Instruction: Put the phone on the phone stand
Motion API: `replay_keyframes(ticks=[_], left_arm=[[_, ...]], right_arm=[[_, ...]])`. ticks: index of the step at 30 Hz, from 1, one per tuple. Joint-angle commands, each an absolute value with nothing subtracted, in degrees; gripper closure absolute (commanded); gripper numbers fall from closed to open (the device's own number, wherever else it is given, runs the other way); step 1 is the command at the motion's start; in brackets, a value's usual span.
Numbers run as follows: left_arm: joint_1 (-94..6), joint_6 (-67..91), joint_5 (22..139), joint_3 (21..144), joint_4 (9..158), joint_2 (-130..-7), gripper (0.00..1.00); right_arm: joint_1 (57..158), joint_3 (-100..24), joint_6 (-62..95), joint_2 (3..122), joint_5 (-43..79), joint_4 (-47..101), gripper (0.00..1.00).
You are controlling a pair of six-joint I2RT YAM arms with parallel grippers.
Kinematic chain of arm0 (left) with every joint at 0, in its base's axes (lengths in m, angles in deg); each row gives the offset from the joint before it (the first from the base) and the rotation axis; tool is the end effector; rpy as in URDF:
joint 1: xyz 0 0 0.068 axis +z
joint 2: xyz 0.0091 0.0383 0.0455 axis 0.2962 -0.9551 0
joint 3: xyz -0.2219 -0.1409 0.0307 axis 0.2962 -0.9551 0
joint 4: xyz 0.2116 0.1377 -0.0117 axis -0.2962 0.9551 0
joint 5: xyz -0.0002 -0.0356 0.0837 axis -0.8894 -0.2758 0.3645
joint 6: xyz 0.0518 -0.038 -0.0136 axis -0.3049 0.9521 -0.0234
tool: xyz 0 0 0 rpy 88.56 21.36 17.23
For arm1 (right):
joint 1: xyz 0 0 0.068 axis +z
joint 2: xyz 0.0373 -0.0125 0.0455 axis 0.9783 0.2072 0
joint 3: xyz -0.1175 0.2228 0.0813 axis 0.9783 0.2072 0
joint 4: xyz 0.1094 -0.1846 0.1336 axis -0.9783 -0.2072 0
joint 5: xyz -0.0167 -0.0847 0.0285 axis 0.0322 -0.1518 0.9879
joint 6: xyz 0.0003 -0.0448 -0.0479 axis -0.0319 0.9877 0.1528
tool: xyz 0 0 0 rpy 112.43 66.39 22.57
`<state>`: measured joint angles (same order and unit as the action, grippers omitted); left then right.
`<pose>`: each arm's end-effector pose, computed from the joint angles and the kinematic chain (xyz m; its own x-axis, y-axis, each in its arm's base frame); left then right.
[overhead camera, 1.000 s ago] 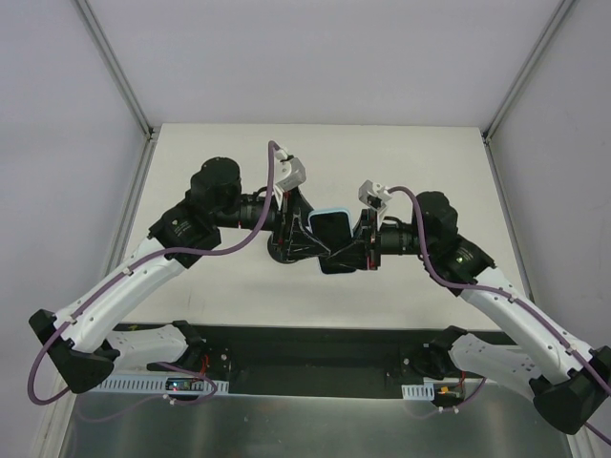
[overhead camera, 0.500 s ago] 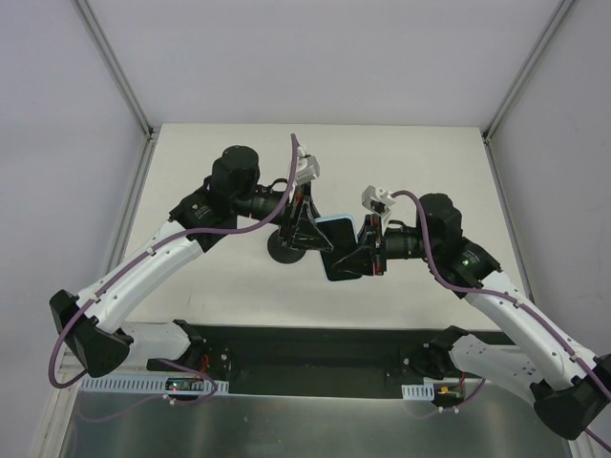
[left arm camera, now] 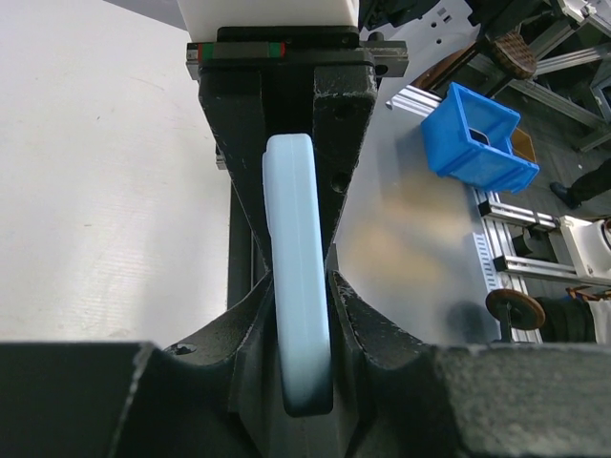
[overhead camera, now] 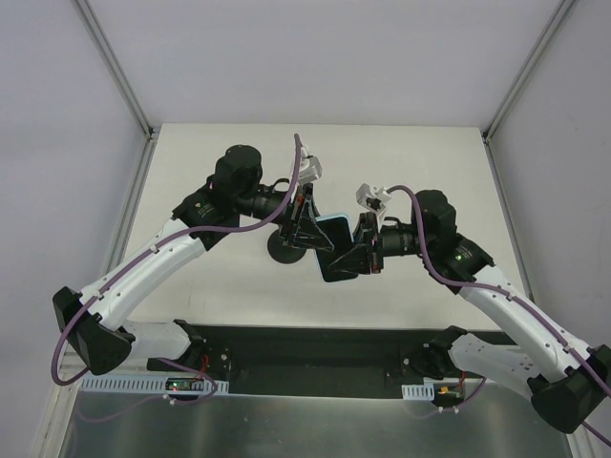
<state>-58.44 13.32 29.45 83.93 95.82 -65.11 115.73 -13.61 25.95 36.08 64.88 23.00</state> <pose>0.1771 -0.2141 0.4091 -0.3315 0.1332 -0.9340 0.9255 -0.1464 -0.3493 0.1432 0.1639 0.3525 -0.0741 -0.0876 -0.9934 -0.9960 -0.0434 0.0781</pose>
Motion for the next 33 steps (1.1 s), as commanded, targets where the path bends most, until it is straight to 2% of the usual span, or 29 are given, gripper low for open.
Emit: replay_keyframes(ticks=[1, 10, 14, 16, 19, 20, 21, 23, 27, 29, 31, 33], left_arm=[[-59.3, 13.2, 26.5, 85.6, 93.8, -64.6, 0.76], [-59.4, 13.4, 26.5, 85.7, 93.8, -64.7, 0.67], [-59.4, 13.8, 28.0, 85.6, 93.8, -64.8, 0.55], [-59.5, 14.3, 28.3, 85.8, 93.7, -65.0, 0.55], [-59.4, 14.7, 30.4, 85.6, 93.4, -64.8, 0.69], [-59.4, 14.8, 30.8, 85.6, 93.4, -64.7, 0.79], [-59.4, 15.0, 31.2, 85.6, 93.4, -64.7, 0.8], [-59.5, 15.1, 31.3, 85.6, 93.2, -64.6, 0.8], [-59.4, 15.1, 31.5, 85.4, 93.2, -64.2, 0.66], [-59.4, 15.0, 31.7, 85.3, 93.1, -63.9, 0.65], [-59.4, 14.8, 30.7, 85.3, 93.0, -63.8, 0.76], [-59.4, 14.4, 30.6, 85.4, 93.0, -63.9, 0.97]], right_arm=[[115.7, -15.2, 24.2, 36.6, 66.4, 31.1, 0.99], [115.9, -14.4, 23.7, 36.6, 66.2, 31.7, 0.99], [116.4, -14.4, 23.7, 36.9, 66.2, 31.8, 0.99], [116.5, -14.5, 23.7, 37.2, 66.2, 31.8, 0.99], [116.9, -14.6, 23.7, 37.3, 65.9, 31.8, 0.99], [117.0, -14.4, 23.7, 37.3, 65.8, 32.0, 0.99], [117.1, -14.4, 23.7, 37.3, 65.7, 32.1, 0.99], [117.5, -14.4, 23.7, 37.7, 65.6, 32.7, 0.99], [117.9, -14.4, 23.7, 38.0, 65.1, 32.8, 0.99], [118.0, -14.3, 23.7, 38.0, 64.9, 32.8, 0.99], [118.0, -14.3, 23.7, 38.0, 64.7, 32.9, 0.99], [118.1, -14.3, 23.7, 37.9, 64.5, 33.0, 0.99]])
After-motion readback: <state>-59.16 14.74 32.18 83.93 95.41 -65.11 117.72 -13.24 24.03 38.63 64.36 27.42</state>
